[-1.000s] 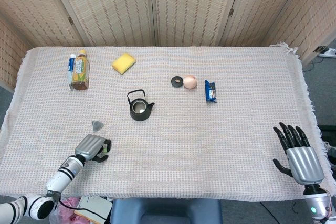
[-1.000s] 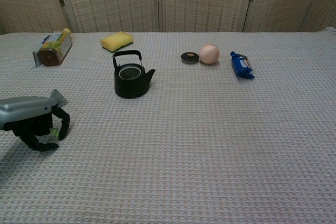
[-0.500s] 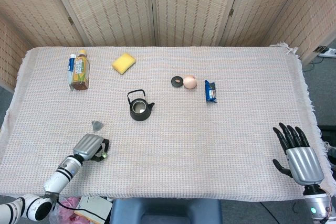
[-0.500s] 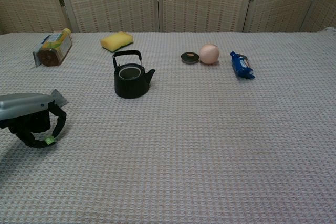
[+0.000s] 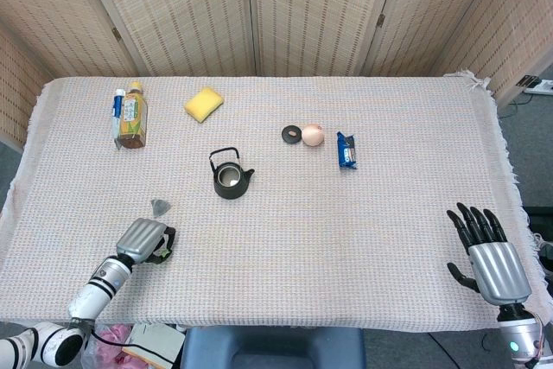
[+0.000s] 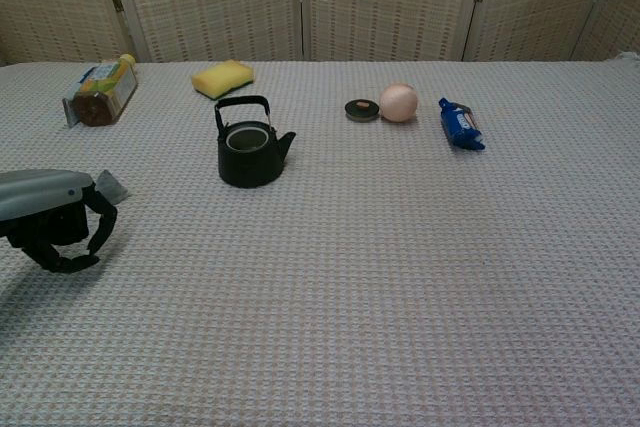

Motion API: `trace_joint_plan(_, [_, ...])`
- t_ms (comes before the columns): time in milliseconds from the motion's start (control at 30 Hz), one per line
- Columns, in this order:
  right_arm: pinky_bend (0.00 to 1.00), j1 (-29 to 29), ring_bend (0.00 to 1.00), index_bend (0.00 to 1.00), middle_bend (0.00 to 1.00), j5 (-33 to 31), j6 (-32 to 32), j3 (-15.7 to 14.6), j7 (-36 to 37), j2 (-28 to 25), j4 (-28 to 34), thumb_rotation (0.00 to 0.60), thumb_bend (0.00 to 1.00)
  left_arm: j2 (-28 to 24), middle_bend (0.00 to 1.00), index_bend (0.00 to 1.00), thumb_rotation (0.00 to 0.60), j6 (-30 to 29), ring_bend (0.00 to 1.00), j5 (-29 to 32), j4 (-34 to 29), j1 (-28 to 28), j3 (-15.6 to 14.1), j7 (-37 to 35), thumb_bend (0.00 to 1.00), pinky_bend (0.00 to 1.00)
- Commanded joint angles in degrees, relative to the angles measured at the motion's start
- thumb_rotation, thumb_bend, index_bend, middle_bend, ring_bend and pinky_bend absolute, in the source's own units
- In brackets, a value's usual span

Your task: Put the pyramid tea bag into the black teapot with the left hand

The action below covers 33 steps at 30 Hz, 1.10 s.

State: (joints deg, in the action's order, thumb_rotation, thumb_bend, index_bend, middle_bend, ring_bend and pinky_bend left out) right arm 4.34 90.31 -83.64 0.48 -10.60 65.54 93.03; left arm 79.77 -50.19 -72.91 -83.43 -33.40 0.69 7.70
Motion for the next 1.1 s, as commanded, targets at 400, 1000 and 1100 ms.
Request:
trace_joint_plan(400, [0.0, -0.1, 0.0, 0.0, 0.0, 1.5, -0.6, -0.6, 1.1, -0.6, 0.1, 0.6, 0.18, -4.1, 1.0, 0.71, 0.6, -4.2, 0.92, 1.6, -6.7, 1.4, -0.2, 8.1, 0.53, 0.92])
trace_joint_plan(1000, [0.0, -1.9, 0.0, 0.0, 0.0, 7.5, -5.8, -2.6, 5.7, -2.8, -0.2, 0.6, 0.18, -12.2, 1.0, 0.71, 0.6, -15.0, 0.92, 7.6, -26.9, 2.4, 0.6, 32.0, 0.53, 0.92])
trace_joint_plan(1100, [0.0, -2.2, 0.0, 0.0, 0.0, 8.4, -6.8, -2.9, 6.7, -3.1, -0.3, 0.6, 0.18, -12.9, 1.0, 0.71, 0.6, -16.2, 0.92, 9.4, -30.1, 1.6, 1.1, 36.2, 0.53, 0.92])
